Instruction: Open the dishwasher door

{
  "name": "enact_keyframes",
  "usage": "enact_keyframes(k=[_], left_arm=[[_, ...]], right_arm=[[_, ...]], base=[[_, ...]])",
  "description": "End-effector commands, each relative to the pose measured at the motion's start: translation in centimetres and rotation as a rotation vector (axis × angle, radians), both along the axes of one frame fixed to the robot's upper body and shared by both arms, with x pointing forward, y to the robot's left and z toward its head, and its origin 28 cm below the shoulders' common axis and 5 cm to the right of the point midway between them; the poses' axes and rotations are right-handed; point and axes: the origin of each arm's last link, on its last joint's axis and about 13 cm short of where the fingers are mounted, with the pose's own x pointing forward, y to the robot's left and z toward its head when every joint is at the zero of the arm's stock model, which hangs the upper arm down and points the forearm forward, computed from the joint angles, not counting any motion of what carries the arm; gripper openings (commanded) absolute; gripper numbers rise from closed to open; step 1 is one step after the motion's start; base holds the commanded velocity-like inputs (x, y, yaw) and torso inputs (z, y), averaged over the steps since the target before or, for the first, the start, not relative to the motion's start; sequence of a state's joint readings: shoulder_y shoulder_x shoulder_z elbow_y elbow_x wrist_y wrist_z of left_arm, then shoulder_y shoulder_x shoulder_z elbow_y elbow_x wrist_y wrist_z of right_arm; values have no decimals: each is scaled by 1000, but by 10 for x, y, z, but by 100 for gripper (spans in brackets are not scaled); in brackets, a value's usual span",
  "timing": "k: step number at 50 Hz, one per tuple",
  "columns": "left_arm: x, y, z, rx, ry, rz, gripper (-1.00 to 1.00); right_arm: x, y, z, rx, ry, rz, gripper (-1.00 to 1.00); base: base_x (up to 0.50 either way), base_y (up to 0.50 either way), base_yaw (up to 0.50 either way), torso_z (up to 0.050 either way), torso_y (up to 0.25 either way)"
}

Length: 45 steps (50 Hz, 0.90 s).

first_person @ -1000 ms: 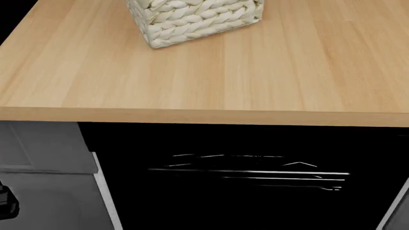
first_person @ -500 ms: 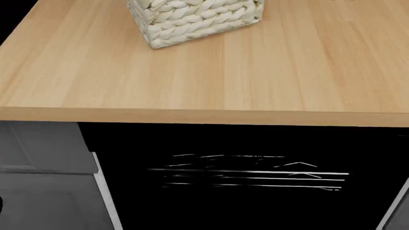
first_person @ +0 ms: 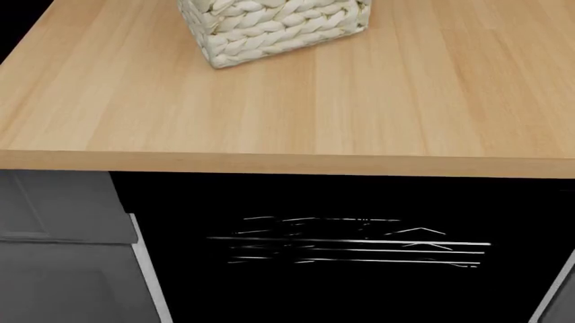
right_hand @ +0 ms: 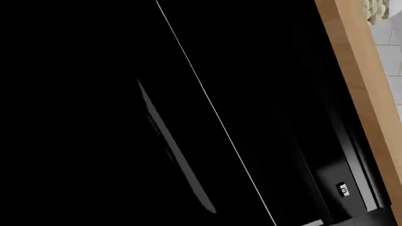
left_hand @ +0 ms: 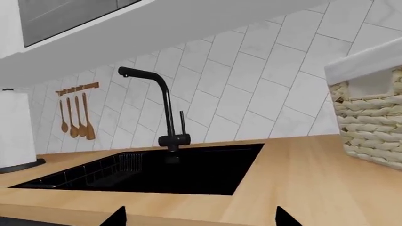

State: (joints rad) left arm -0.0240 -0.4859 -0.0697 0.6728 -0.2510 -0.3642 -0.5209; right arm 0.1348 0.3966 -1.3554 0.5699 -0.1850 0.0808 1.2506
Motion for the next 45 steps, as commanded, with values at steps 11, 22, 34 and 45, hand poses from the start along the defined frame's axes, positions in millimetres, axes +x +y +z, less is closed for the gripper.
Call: enact_keyframes(k=[11, 22, 34, 45], left_arm=[[-2, -1, 3, -43, 15, -58, 100], [-2, 1, 5, -43, 8, -50, 100], [-3, 2, 4, -43, 10, -48, 100], [-3, 2, 4, -42, 10, -47, 100]], right_arm=[[-48, -2, -43, -17, 820, 240, -100], [-61, 0, -44, -10, 890, 243, -100], [-69, -2, -45, 4, 973, 217, -100], [-68, -4, -45, 21, 1030, 172, -100]], base=[[4, 0, 0, -4, -4], [4, 0, -2, -2, -4], [3, -1, -2, -3, -3], [5, -3, -1, -3, -2]])
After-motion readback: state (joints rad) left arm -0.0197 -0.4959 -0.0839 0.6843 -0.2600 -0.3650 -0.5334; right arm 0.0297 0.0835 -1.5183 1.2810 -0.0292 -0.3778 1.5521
